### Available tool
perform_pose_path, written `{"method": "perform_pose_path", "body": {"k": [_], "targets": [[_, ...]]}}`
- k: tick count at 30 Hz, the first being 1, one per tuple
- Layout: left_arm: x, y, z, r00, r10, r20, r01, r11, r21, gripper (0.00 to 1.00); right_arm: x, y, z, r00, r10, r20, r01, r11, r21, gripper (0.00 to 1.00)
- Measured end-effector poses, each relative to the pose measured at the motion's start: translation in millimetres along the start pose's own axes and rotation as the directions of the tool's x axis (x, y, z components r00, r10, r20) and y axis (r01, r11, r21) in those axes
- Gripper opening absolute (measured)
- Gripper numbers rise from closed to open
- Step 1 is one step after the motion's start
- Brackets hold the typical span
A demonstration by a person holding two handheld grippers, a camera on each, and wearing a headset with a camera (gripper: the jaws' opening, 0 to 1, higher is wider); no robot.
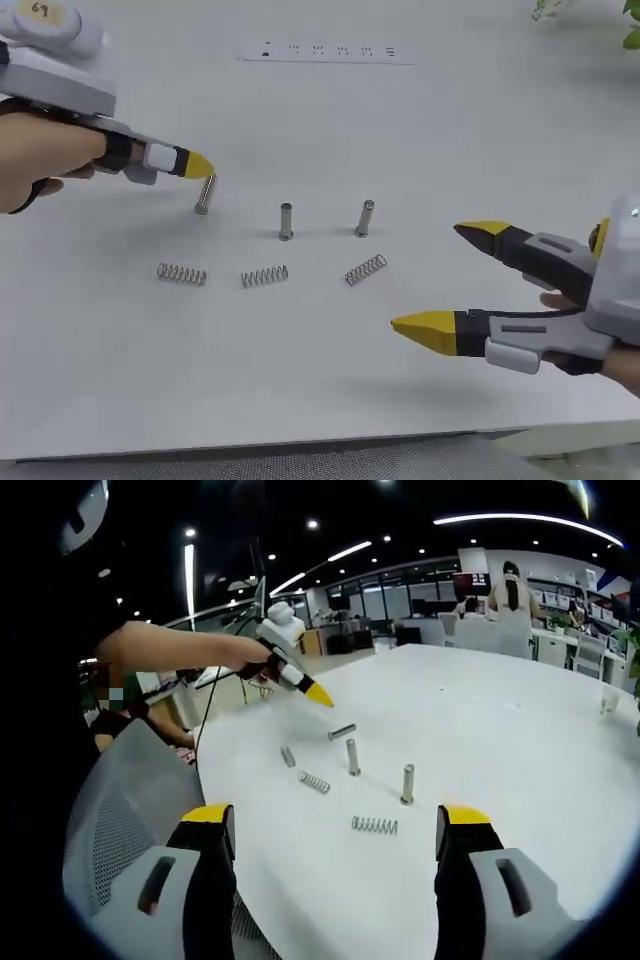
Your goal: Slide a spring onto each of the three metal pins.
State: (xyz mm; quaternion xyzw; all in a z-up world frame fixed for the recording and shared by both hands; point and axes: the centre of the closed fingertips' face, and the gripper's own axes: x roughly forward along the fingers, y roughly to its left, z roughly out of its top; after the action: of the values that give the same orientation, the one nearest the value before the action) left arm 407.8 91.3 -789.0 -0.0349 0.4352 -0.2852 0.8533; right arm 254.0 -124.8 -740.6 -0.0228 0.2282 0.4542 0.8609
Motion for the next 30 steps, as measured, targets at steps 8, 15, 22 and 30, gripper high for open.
{"method": "perform_pose_path", "body": {"k": [8, 15, 22, 30], "targets": [[21.8, 10.6, 0.7, 0.9986, 0.011, -0.052, -0.013, 0.998, -0.056, 0.21, -0.8, -3.1, -3.1, 1.0, -0.005, -0.009, 0.005, 1.0, 0.004, 0.83], [38.2, 20.8, -3.5, 0.9938, 0.033, -0.106, -0.046, 0.992, -0.116, 0.16, -4.2, -6.8, -4.3, 0.9998, -0.015, -0.013, 0.016, 1.0, 0.01, 0.82], [47.4, 24.5, -7.7, 0.989, 0.055, -0.138, -0.07, 0.991, -0.113, 0.13, -5.9, -8.2, -8.1, 0.9995, -0.021, -0.022, 0.022, 1.0, 0.019, 0.82], [51.7, 26.8, -10.7, 0.9835, 0.067, -0.168, -0.088, 0.988, -0.125, 0.09, -5.1, -9.4, -8.4, 0.9994, -0.024, -0.025, 0.024, 0.999, 0.022, 0.82]]}}
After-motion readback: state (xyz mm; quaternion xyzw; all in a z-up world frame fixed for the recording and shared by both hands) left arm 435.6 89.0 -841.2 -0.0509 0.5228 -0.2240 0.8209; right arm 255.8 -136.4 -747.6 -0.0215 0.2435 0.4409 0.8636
